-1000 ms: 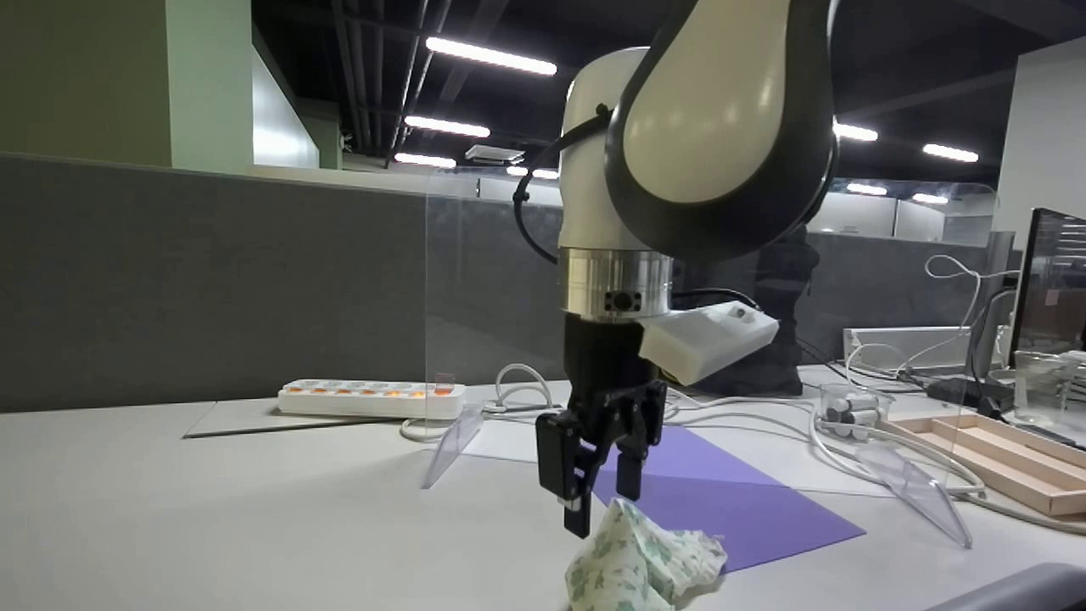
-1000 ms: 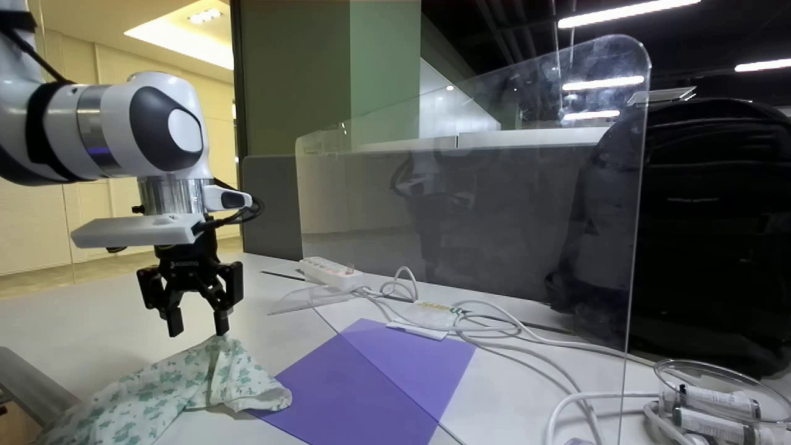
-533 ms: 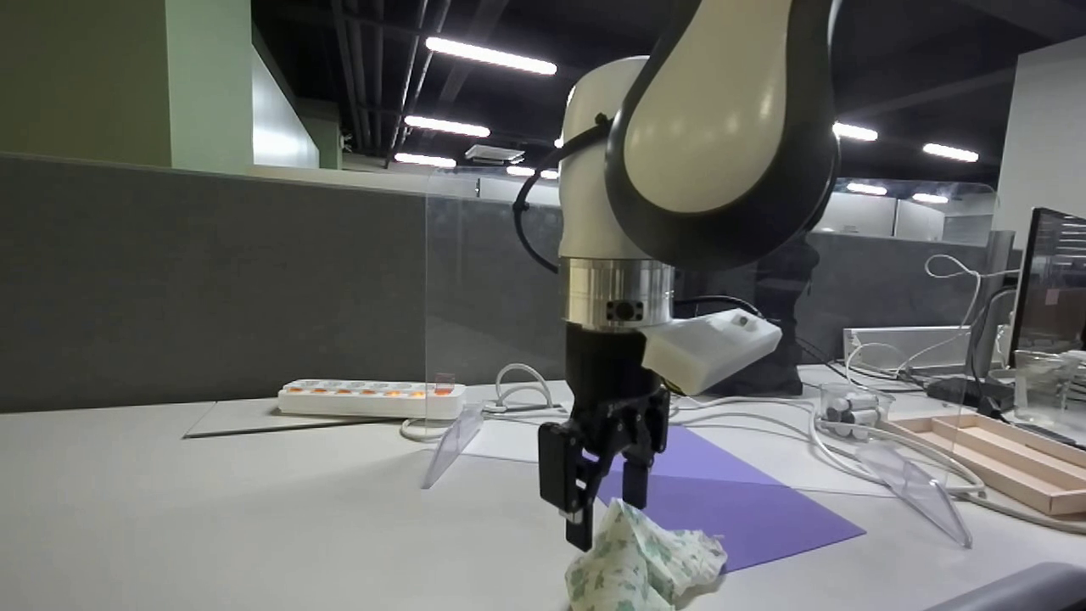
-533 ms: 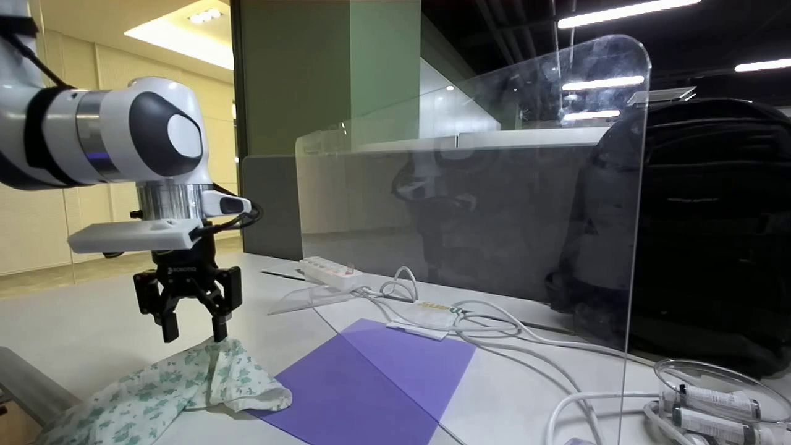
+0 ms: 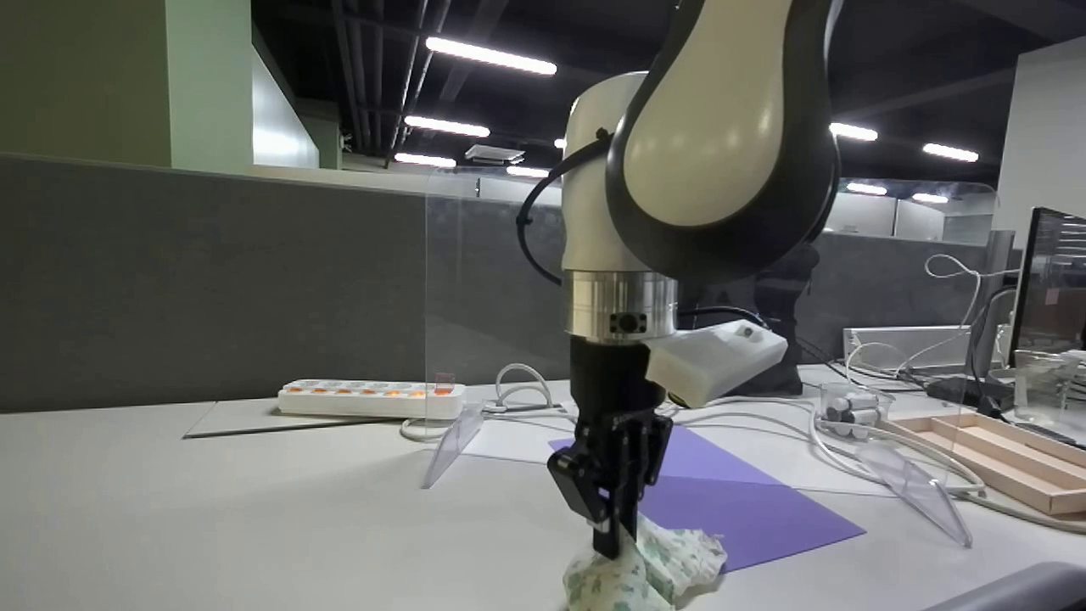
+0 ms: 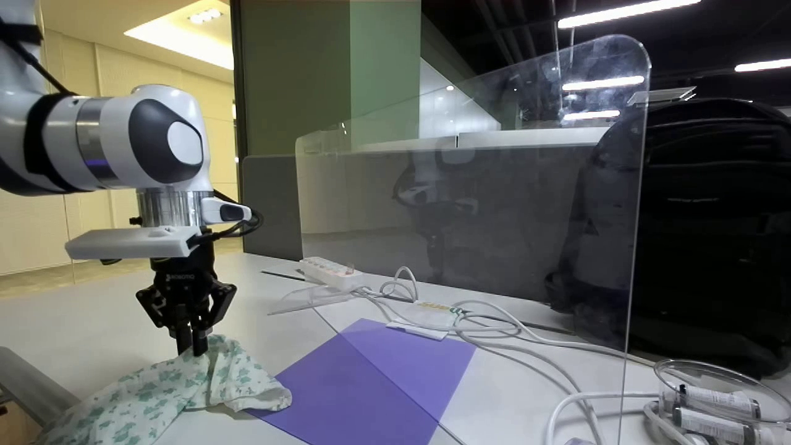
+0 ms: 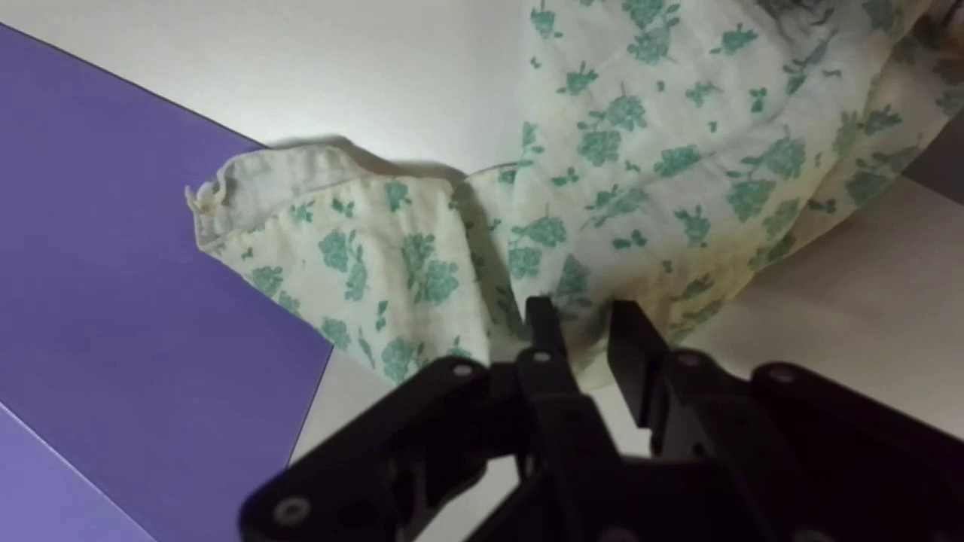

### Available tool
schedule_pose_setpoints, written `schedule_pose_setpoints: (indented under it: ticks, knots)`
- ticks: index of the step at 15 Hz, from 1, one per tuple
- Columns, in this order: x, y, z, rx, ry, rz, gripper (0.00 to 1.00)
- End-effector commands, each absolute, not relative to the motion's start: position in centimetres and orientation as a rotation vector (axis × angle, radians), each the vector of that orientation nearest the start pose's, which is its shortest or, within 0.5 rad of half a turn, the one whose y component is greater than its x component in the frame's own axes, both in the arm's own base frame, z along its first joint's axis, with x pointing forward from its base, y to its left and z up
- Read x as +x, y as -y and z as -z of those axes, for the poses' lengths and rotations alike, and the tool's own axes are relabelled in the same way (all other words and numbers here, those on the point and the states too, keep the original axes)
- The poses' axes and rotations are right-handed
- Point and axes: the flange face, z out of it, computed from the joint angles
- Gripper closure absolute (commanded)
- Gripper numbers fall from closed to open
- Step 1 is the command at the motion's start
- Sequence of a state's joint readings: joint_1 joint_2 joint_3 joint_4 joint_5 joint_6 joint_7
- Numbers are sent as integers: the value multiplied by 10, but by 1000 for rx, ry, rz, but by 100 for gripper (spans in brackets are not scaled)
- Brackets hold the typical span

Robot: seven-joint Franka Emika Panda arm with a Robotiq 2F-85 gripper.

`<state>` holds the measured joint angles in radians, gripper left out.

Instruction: Pick the cloth from the table and hang it

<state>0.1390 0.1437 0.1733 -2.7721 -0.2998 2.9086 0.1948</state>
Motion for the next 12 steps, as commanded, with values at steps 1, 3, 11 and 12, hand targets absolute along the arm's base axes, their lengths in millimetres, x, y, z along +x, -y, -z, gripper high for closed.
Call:
schedule_pose_setpoints:
  ticks: [1,3,11,12]
  knots:
    - [353,-137,-171,-3123,594,10,100]
    - [354,-139,-174,-3119,589,18,100]
    - [356,-170,-256,-3124,615,239,100]
    - [357,-175,-275,-3131,624,286,100]
